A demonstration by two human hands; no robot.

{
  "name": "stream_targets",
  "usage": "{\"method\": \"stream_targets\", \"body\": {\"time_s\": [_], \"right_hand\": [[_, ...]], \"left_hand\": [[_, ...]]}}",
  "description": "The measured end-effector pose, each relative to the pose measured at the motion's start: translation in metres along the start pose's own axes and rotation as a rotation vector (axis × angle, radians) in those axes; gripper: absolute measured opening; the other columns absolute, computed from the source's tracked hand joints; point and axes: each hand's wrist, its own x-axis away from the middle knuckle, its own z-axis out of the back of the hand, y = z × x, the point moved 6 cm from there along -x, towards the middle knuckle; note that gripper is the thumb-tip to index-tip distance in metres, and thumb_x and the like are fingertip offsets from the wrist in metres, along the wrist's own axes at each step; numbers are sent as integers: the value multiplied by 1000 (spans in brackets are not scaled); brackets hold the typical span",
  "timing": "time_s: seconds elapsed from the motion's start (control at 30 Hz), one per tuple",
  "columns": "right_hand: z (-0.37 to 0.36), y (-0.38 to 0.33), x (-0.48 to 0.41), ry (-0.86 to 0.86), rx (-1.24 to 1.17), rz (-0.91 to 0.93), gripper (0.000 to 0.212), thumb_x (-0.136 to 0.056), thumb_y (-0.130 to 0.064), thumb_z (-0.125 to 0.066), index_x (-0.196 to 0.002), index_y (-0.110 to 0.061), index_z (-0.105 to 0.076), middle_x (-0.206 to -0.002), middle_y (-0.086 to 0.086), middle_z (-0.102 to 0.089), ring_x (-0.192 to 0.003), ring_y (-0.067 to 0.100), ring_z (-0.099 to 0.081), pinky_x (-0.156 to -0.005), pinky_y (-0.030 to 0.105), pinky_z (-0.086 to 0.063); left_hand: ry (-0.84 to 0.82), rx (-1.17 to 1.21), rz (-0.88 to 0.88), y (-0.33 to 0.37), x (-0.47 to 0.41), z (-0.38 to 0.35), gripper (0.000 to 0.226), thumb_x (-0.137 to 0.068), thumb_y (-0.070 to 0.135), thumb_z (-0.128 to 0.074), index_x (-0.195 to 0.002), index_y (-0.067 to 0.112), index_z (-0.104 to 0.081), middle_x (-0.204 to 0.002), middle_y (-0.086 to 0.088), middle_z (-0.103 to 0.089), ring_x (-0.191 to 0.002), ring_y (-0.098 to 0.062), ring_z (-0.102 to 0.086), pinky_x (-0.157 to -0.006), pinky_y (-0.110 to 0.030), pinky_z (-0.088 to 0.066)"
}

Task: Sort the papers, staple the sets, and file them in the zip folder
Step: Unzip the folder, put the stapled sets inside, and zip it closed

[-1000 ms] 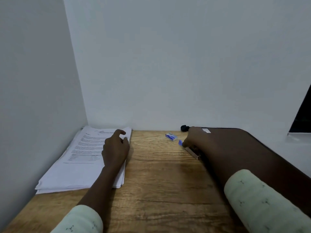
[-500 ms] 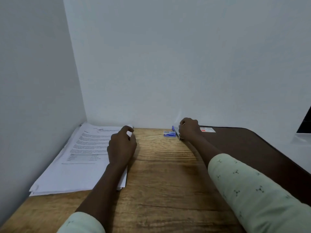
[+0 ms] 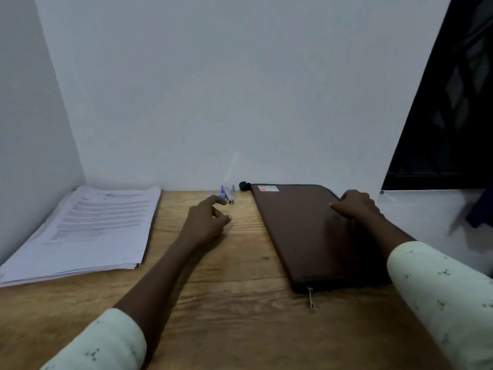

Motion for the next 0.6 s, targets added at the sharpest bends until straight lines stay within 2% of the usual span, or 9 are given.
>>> {"method": "stream_targets", "body": {"time_s": [0.13,0.2,0.3,0.43,0.5,0.6], "right_hand": [[-3,44,4,-105,6,-46,57,-74,-57,-62,-110,-12,-62,-117,15,-63,-105,34,-60,-86,36,-50],[-2,50,10,-104,-16,-40,56,-77,-56,-61,-111,-11,-62,-118,15,-63,-104,34,-60,-81,35,-49],[4,49,18,-78,3,-29,49,-87,-47,-63,-118,-8,-59,-127,15,-54,-112,35,-57,-76,32,-39],[7,43,23,-99,122,2,47,-87,-46,-64,-114,-8,-60,-126,15,-54,-111,34,-58,-74,32,-40],[9,43,27,-124,178,30,39,-84,-43,-67,-101,-9,-60,-118,14,-58,-102,32,-62,-71,31,-43],[12,37,37,-201,247,55,22,-80,-27,-69,-87,-6,-64,-85,11,-69,-65,23,-68,-57,26,-50]], "left_hand": [[-183,22,31,29,13,-47,26,-85,18,-75,-109,15,-65,-81,-9,-74,-77,-25,-72,-81,-41,-59],[-246,-1,47,38,17,-59,24,-85,17,-75,-107,13,-66,-79,-5,-71,-74,-24,-71,-74,-37,-59],[-326,-27,77,47,22,-71,23,-85,19,-76,-105,11,-67,-77,-3,-69,-64,-17,-65,-60,-26,-51],[-346,-16,138,44,21,-68,24,-86,18,-76,-106,8,-67,-79,-6,-69,-56,-13,-61,-58,-26,-52],[-350,9,175,41,22,-66,25,-86,17,-75,-107,6,-66,-79,-7,-69,-54,-12,-61,-56,-25,-53],[-332,20,221,35,21,-56,28,-85,15,-76,-109,4,-65,-78,-8,-68,-53,-13,-61,-52,-24,-53]]}}
